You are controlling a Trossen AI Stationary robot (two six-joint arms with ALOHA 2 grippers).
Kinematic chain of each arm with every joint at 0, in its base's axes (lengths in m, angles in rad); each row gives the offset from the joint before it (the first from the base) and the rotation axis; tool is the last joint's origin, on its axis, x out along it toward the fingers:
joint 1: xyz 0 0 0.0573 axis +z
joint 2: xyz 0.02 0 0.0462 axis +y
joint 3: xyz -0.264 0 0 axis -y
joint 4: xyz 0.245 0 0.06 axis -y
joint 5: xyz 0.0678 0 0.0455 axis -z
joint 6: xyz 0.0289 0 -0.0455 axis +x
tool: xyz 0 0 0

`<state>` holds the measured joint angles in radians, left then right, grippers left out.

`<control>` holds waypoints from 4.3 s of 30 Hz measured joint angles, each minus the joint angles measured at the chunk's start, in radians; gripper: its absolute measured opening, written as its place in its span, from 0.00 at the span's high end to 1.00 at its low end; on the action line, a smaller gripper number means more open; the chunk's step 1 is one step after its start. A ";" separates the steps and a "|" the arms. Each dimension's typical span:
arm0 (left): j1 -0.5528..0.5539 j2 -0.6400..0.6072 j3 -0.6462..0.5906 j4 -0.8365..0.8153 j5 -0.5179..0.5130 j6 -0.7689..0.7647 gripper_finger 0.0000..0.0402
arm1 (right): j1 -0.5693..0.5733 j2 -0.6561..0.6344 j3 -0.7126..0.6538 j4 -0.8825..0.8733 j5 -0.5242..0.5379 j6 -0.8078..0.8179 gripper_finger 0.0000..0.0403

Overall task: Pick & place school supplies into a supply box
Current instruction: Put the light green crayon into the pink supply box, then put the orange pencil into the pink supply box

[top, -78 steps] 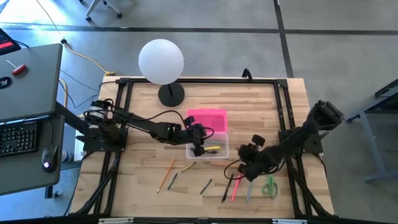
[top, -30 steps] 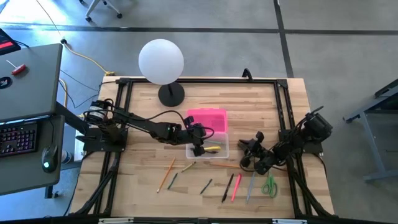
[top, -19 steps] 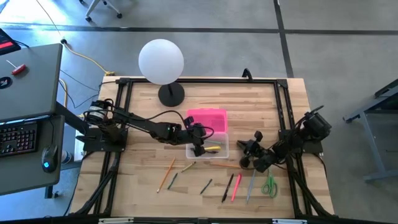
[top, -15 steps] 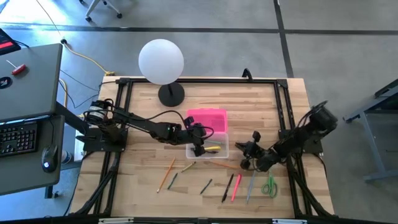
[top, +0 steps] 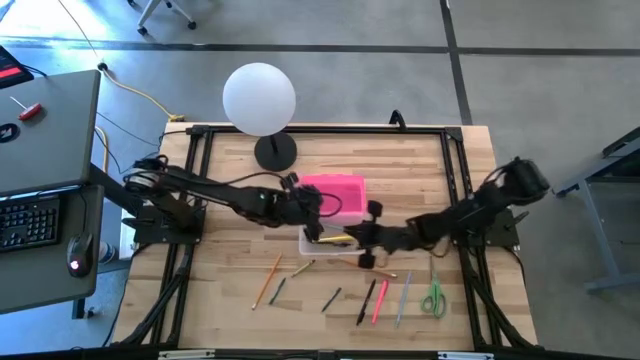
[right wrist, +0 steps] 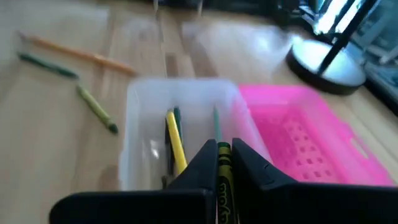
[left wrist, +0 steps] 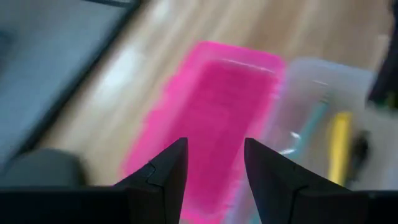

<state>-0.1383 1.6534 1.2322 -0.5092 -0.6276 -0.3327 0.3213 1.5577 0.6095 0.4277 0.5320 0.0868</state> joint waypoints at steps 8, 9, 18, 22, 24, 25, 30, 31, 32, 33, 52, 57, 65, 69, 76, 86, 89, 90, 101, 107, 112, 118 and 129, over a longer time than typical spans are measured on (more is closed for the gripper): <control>-0.002 -0.152 0.058 -0.403 -0.082 -0.164 0.53 | -0.083 0.258 0.215 -0.057 -0.125 -0.067 0.96; -0.006 -0.169 0.055 -0.433 -0.076 -0.211 0.53 | -0.090 0.282 0.233 -0.058 -0.126 -0.068 0.96; -0.239 -0.221 -0.095 -0.568 -0.082 -0.667 0.53 | -0.134 0.332 0.277 -0.074 -0.173 -0.088 0.87; -0.390 -0.212 -0.191 -0.482 -0.083 -0.924 0.53 | -0.139 0.332 0.277 -0.080 -0.171 -0.090 0.82; -0.463 -0.211 -0.250 -0.411 -0.085 -1.021 0.53 | -0.139 0.332 0.277 -0.079 -0.162 -0.109 0.81; -0.493 -0.210 -0.276 -0.335 -0.096 -1.055 0.53 | -0.139 0.332 0.277 -0.076 -0.157 -0.121 0.80; -0.594 -0.195 -0.424 0.133 -0.190 -1.095 0.53 | -0.140 0.331 0.277 -0.020 -0.138 -0.192 0.79; -0.603 -0.187 -0.445 0.221 -0.187 -1.085 0.53 | -0.140 0.331 0.277 -0.006 -0.138 -0.197 0.79; -0.611 -0.180 -0.463 0.279 -0.179 -1.080 0.53 | -0.140 0.331 0.277 0.007 -0.138 -0.198 0.79; -0.618 -0.168 -0.474 0.315 -0.163 -1.078 0.53 | -0.140 0.331 0.277 0.020 -0.138 -0.199 0.79; -0.612 -0.065 -0.460 0.180 -0.098 -1.143 0.53 | -0.140 0.330 0.277 0.064 -0.148 -0.271 0.79; -0.571 -0.065 -0.460 0.162 -0.063 -1.141 0.53 | -0.140 0.330 0.277 0.064 -0.149 -0.257 0.79; -0.555 -0.029 -0.460 0.139 -0.057 -1.134 0.53 | -0.140 0.330 0.277 0.064 -0.162 -0.224 0.79; -0.555 0.029 -0.462 0.145 -0.030 -1.162 0.53 | -0.140 0.330 0.277 0.063 -0.168 -0.224 0.79; -0.557 0.090 -0.457 0.174 -0.044 -1.164 0.53 | -0.140 0.330 0.276 0.063 -0.165 -0.225 0.79; -0.557 0.111 -0.457 0.169 -0.061 -1.029 0.53 | -0.140 0.330 0.276 0.063 -0.167 -0.225 0.79; -0.558 0.149 -0.457 0.178 -0.102 -1.012 0.53 | -0.140 0.330 0.276 0.063 -0.168 -0.225 0.79; -0.558 0.162 -0.457 0.178 -0.113 -1.020 0.53 | -0.140 0.330 0.276 0.063 -0.168 -0.225 0.79; -0.544 0.175 -0.456 0.163 -0.095 -1.070 0.53 | -0.154 0.330 0.276 0.063 -0.170 -0.241 0.79; -0.544 0.181 -0.460 0.167 -0.161 -1.045 0.53 | -0.165 0.330 0.276 0.062 -0.176 -0.182 0.79; -0.562 0.237 -0.458 0.178 -0.186 -1.091 0.53 | -0.165 0.330 0.276 0.055 -0.219 -0.166 0.79; -0.636 0.353 -0.459 0.226 -0.390 -1.225 0.53 | -0.167 0.330 0.276 0.060 -0.204 -0.223 0.79; -0.697 0.434 -0.458 0.276 -0.522 -1.334 0.53 | -0.179 0.330 0.276 0.055 -0.214 -0.244 0.79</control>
<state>-0.8356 2.0872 0.7743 -0.2330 -1.1492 -1.6662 0.1421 1.8874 0.8860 0.4828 0.3184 -0.1574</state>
